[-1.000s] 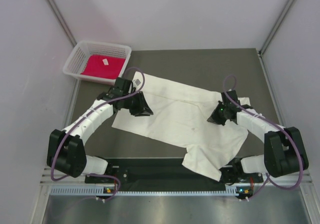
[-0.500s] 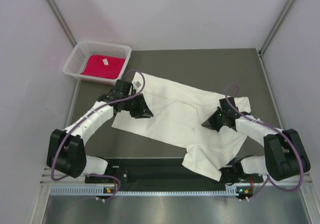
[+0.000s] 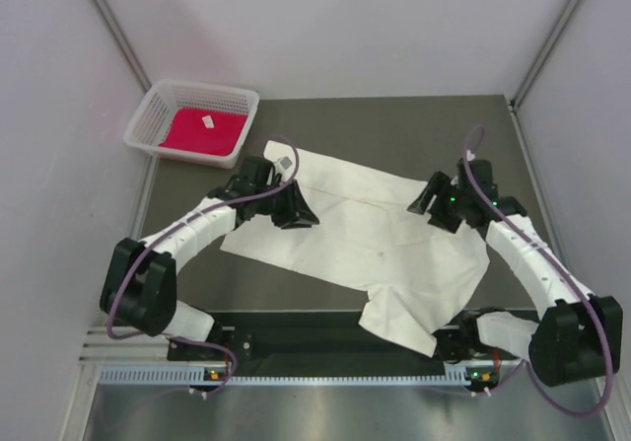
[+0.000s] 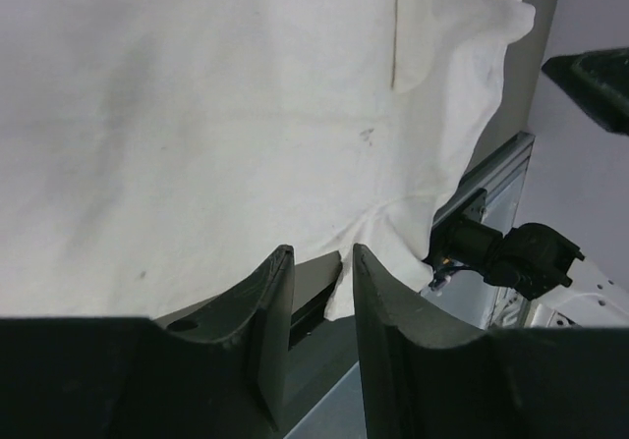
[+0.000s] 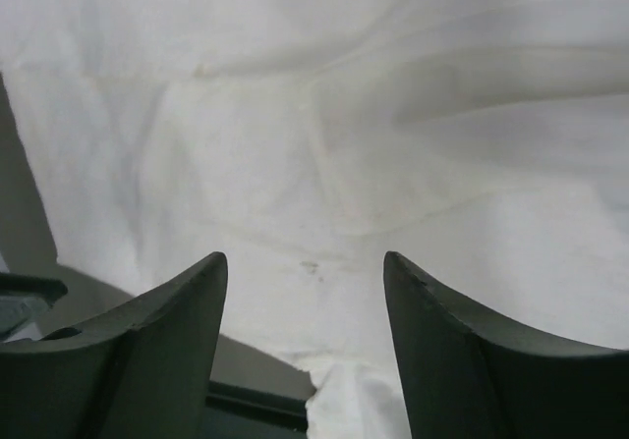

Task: Fold and stack the t-shirts
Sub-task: Fold the tshirt

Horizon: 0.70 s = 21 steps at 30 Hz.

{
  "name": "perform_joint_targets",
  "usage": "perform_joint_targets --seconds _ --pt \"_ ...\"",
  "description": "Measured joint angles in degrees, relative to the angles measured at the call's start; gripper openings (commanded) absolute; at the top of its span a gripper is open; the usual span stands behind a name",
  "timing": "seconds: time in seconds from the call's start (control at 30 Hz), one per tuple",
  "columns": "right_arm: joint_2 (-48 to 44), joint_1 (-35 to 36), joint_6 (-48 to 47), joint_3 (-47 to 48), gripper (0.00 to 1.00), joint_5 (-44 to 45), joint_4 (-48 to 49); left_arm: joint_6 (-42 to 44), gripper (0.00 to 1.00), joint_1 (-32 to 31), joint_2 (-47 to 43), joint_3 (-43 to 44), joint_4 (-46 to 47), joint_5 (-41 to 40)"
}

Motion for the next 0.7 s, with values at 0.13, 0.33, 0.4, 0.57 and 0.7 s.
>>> perform_joint_targets --seconds 0.13,0.33,0.4,0.57,0.7 --pt "-2.7 -11.6 -7.2 -0.3 0.45 3.3 -3.2 -3.2 0.34 -5.9 5.8 1.8 5.5 0.3" --pt "-2.6 -21.0 -14.0 -2.4 0.33 4.8 -5.7 -9.8 0.35 -13.4 19.5 8.3 17.4 0.8" --pt "-2.6 -22.6 -15.1 -3.4 0.36 4.7 -5.5 -12.7 0.35 -15.3 24.3 9.7 22.2 0.9" --pt "-3.4 -24.4 -17.0 -7.5 0.45 4.2 -3.8 -18.6 0.36 -18.3 32.7 13.0 29.8 0.0" --pt "-3.9 -24.6 -18.7 -8.4 0.48 3.8 -3.1 -21.6 0.37 -19.6 37.0 15.8 32.2 -0.7"
